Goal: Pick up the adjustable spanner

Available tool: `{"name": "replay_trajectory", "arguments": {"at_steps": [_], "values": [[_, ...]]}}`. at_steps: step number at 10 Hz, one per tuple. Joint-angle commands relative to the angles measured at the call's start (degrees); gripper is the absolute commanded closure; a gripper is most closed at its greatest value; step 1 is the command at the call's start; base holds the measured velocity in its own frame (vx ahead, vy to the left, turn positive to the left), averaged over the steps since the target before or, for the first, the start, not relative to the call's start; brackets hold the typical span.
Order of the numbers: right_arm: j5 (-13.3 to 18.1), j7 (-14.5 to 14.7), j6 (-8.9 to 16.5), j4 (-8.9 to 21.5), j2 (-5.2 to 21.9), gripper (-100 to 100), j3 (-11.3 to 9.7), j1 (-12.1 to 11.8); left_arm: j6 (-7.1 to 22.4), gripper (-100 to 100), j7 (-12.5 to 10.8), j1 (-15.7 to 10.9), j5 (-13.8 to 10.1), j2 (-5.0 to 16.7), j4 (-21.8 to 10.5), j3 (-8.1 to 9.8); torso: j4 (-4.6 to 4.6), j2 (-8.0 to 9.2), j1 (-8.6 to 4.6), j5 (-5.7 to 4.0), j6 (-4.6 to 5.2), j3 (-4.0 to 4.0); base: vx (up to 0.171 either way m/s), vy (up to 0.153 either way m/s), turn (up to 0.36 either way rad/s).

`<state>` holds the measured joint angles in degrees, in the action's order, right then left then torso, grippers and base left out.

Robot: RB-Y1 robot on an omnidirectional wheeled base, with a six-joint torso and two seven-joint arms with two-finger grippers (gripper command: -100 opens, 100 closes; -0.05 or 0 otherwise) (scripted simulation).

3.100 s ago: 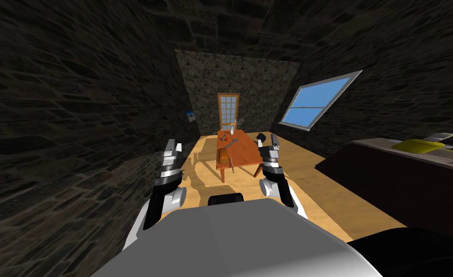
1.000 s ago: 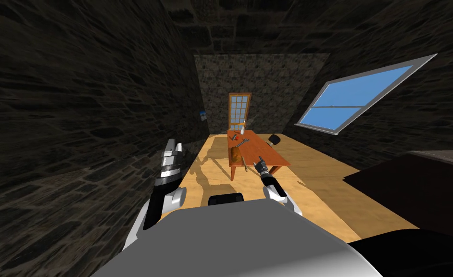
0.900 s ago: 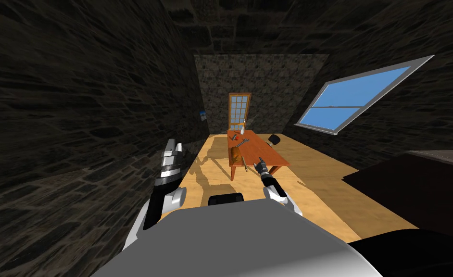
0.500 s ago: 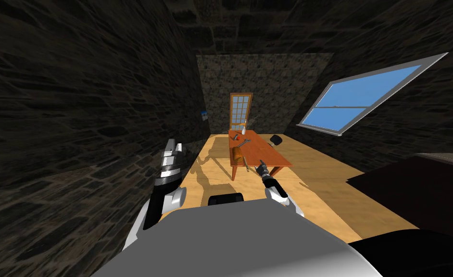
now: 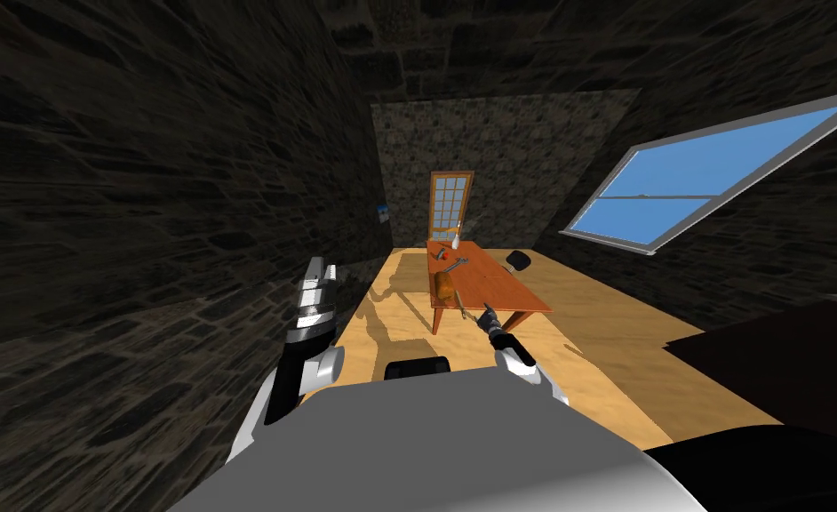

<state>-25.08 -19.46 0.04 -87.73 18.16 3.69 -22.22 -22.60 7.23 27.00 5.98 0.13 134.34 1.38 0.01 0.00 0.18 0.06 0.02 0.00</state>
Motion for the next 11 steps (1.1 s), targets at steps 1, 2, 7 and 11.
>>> {"name": "replay_trajectory", "arguments": {"at_steps": [1, 2, 7, 11], "values": [[-0.55, -0.4, -0.05, 2.86, 0.68, -100, -0.16, 0.42, 0.0, 0, 0.0, 0.0, 0.0, 0.0, 0.0, 0.0, 0.0, 0.0, 0.0, 0.0, 0.0, 0.0, 0.002, 0.028, -0.014], [-0.55, -0.4, -0.05, 3.01, 0.68, -100, -0.16, 0.42, 0.0, 0, 0.0, 0.0, 0.0, 0.0, 0.0, 0.0, 0.0, 0.03, -0.08, -0.01, 0.02, 0.01, -0.003, 0.005, -0.014], [-5.54, -2.77, 4.99, 11.73, 3.79, -100, 0.5, 2.09, 0.0, 0, 0.0, 0.0, 0.0, 0.0, 0.0, 0.0, 0.0, -0.02, 0.01, 0.0, -0.03, -0.01, 0.006, 0.049, 0.088], [-10.62, -5.23, 10.22, 20.9, 6.76, -100, 1.24, 4.08, 0.0, 0, 0.0, 0.0, 0.0, 0.0, 0.0, 0.0, -0.01, -0.09, 0.08, 0.02, -0.02, -0.05, 0.027, 0.075, 0.116]]}}
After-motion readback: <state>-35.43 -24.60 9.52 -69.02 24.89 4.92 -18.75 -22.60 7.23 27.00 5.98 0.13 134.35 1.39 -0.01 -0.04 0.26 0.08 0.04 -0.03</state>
